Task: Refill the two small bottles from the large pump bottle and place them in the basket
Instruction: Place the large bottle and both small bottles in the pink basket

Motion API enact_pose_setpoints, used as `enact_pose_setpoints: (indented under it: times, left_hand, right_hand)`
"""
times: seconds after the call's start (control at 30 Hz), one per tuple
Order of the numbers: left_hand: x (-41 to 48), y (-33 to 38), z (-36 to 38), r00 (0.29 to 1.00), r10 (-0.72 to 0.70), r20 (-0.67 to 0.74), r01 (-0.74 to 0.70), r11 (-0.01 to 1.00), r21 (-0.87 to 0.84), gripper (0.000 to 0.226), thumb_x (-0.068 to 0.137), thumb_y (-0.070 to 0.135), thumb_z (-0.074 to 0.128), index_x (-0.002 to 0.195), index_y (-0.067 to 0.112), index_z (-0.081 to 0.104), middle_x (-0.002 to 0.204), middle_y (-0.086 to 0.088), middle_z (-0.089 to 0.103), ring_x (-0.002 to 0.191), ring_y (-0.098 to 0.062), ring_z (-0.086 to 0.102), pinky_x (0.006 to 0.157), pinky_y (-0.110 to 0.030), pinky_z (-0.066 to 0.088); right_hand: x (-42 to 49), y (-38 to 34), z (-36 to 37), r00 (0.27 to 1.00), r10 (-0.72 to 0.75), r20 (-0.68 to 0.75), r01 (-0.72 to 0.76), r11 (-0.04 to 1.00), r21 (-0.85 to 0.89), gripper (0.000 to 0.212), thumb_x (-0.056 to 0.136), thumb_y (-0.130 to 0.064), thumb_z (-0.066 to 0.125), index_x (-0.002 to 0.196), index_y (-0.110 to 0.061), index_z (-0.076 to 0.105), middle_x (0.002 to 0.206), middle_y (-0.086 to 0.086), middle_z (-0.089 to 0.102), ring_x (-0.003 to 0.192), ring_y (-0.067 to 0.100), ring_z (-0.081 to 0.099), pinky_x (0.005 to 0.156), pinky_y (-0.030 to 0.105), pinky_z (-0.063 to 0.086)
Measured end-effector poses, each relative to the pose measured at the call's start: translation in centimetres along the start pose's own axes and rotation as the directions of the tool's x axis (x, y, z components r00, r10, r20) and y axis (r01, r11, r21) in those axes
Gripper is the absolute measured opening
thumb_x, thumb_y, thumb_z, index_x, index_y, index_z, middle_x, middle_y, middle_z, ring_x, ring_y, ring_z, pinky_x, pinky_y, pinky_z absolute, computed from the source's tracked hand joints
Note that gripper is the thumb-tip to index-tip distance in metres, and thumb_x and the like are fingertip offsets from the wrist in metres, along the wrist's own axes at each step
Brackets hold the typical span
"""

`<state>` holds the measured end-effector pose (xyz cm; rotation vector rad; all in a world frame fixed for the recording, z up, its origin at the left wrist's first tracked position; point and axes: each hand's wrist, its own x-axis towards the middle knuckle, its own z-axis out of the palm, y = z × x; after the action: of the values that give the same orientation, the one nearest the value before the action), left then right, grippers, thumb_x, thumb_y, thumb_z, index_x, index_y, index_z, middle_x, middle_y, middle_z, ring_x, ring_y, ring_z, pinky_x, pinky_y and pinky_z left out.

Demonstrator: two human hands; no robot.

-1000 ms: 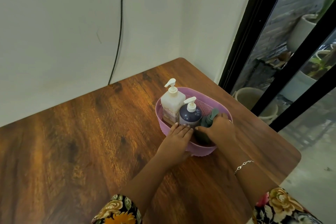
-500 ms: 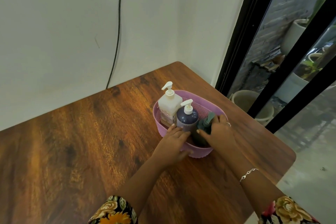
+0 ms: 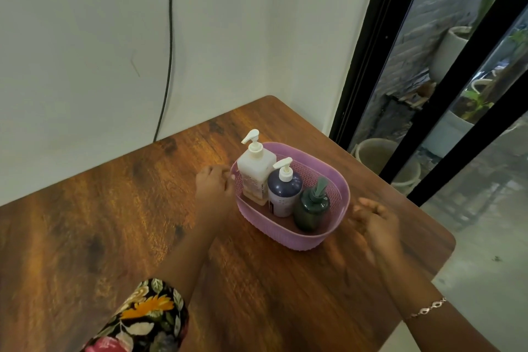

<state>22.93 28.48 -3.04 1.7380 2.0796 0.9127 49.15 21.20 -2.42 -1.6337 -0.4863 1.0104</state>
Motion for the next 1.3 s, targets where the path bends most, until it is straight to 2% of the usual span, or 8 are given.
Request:
enact_pose_setpoints:
  times: [0.13,0.23,0.37,0.5,0.67,0.8,0.97,1.3]
  left_hand:
    - [2.3,1.3,0.7,0.974,-0.120,0.191,0.138,0.987,-0.084,0.046,0.090,0.016,0.058,0.134,0.012,0.046,0.137,-0.009,0.048,0.121,-0.027,0.049,0.094,-0.035,0.044]
    - [3.3,1.7,1.2,0.923,-0.173,0.343,0.224,0.968,-0.116,0.055,0.089,0.012,0.059,0.140,0.013,0.038,0.141,-0.009,0.045,0.125,-0.030,0.047,0.099,-0.045,0.045]
    - [3.5,1.6,1.8,0.891,-0.170,0.421,0.256,0.953,-0.159,0.047,0.091,0.005,0.051,0.137,0.012,0.041,0.136,-0.011,0.049,0.121,-0.030,0.049,0.101,-0.043,0.044]
    - [3.6,1.6,2.1,0.883,-0.182,0.433,0.305,0.923,-0.234,0.050,0.090,-0.008,0.042,0.136,0.011,0.042,0.136,-0.011,0.049,0.122,-0.030,0.048,0.100,-0.043,0.043]
    - [3.7,1.1,2.1,0.869,-0.231,0.437,0.369,0.892,-0.262,0.048,0.089,-0.011,0.038,0.132,0.009,0.048,0.129,-0.012,0.054,0.116,-0.030,0.052,0.096,-0.045,0.047]
    - [3.8,1.2,2.1,0.857,-0.258,0.445,0.410,0.865,-0.290,0.046,0.092,-0.009,0.037,0.132,0.009,0.048,0.129,-0.013,0.054,0.116,-0.031,0.052,0.098,-0.048,0.046]
    - [3.7,1.3,2.0,0.843,-0.276,0.461,0.450,0.831,-0.326,0.046,0.091,-0.011,0.038,0.131,0.009,0.049,0.129,-0.013,0.053,0.116,-0.032,0.051,0.098,-0.050,0.045]
    - [2.8,1.3,0.4,0.869,-0.282,0.406,0.456,0.775,-0.438,0.048,0.089,-0.017,0.037,0.130,0.004,0.052,0.121,-0.013,0.058,0.105,-0.025,0.054,0.085,-0.038,0.050]
  right_hand:
    - [0.2,0.1,0.8,0.966,0.229,0.118,-0.236,0.971,0.042,0.010,0.087,-0.004,0.055,0.097,-0.004,0.056,0.083,0.010,0.057,0.074,0.018,0.054,0.065,0.027,0.047]
    - [0.4,0.4,1.2,0.947,0.283,0.152,-0.288,0.957,0.015,0.009,0.087,-0.013,0.058,0.092,-0.006,0.057,0.077,0.006,0.057,0.073,0.017,0.054,0.064,0.027,0.046]
    - [0.7,0.6,1.5,0.936,0.328,0.127,-0.334,0.942,0.036,0.017,0.085,-0.015,0.061,0.099,-0.007,0.056,0.085,0.008,0.060,0.080,0.021,0.057,0.068,0.029,0.047]
    - [0.6,0.4,1.6,0.941,0.314,0.127,-0.322,0.946,0.048,0.011,0.085,-0.012,0.060,0.094,-0.007,0.058,0.087,0.009,0.062,0.079,0.021,0.059,0.069,0.031,0.050]
    - [-0.2,1.2,1.7,0.969,0.238,0.061,-0.240,0.971,0.019,0.002,0.085,-0.009,0.060,0.085,-0.008,0.058,0.096,0.013,0.064,0.091,0.026,0.060,0.084,0.038,0.050]
    - [-1.0,1.7,1.8,0.977,0.212,0.013,-0.212,0.977,0.032,0.006,0.085,-0.009,0.060,0.087,-0.004,0.058,0.091,0.016,0.061,0.085,0.026,0.058,0.072,0.033,0.049]
    - [-1.4,1.2,2.4,0.989,0.142,0.046,-0.139,0.989,-0.057,0.005,0.085,-0.003,0.058,0.088,-0.007,0.059,0.094,0.014,0.063,0.088,0.025,0.062,0.078,0.037,0.052]
    - [-1.4,0.1,2.5,0.988,0.105,0.110,-0.094,0.990,-0.102,0.017,0.081,0.007,0.058,0.087,-0.009,0.060,0.085,0.008,0.064,0.080,0.019,0.061,0.065,0.028,0.050]
